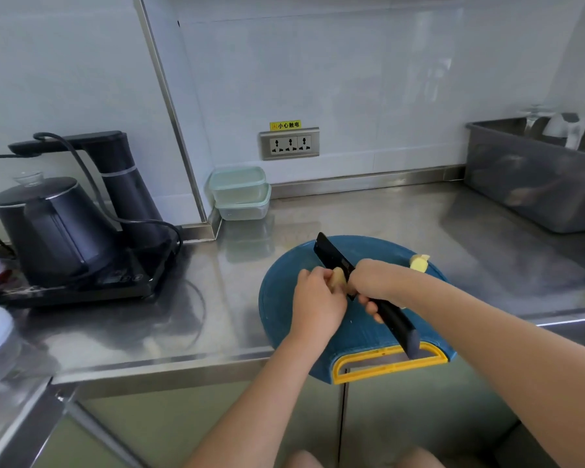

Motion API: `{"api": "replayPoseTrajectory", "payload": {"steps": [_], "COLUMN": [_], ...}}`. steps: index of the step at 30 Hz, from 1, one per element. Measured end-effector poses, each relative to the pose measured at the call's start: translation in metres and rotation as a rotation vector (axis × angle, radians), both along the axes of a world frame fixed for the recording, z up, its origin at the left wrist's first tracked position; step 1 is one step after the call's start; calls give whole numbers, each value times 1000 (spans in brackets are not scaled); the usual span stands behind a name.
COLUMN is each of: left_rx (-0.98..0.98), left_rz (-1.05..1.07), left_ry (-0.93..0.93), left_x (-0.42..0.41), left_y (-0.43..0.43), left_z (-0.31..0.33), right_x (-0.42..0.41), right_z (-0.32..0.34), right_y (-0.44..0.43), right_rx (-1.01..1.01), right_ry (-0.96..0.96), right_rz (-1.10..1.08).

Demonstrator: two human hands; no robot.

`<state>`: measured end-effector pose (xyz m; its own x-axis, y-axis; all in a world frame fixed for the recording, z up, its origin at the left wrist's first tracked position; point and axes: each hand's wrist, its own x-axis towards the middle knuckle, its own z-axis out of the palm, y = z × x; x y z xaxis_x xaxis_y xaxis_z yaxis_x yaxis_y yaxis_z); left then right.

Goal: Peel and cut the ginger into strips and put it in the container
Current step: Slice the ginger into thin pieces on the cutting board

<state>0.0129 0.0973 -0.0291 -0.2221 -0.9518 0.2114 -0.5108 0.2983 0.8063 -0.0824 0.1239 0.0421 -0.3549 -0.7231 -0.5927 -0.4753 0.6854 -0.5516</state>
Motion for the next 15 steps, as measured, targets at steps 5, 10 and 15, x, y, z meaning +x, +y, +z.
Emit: {"api": "replayPoseTrajectory", "payload": {"steps": [5,10,15], "left_rx": [4,-12,-14], "left_rz": [19,36,15], "left_ry": [-1,-19,-21], "left_x": [-3,-1,0], "left_y": [-1,-5,-3], "left_z": [2,3,1], "right_x": [2,-10,-8], "right_z": [-9,-15,-18], "right_y": [11,33,28], "right_rx": [-63,72,90], "right_ry": [7,-94,-87], "right_rz": [20,-43,-99]}}
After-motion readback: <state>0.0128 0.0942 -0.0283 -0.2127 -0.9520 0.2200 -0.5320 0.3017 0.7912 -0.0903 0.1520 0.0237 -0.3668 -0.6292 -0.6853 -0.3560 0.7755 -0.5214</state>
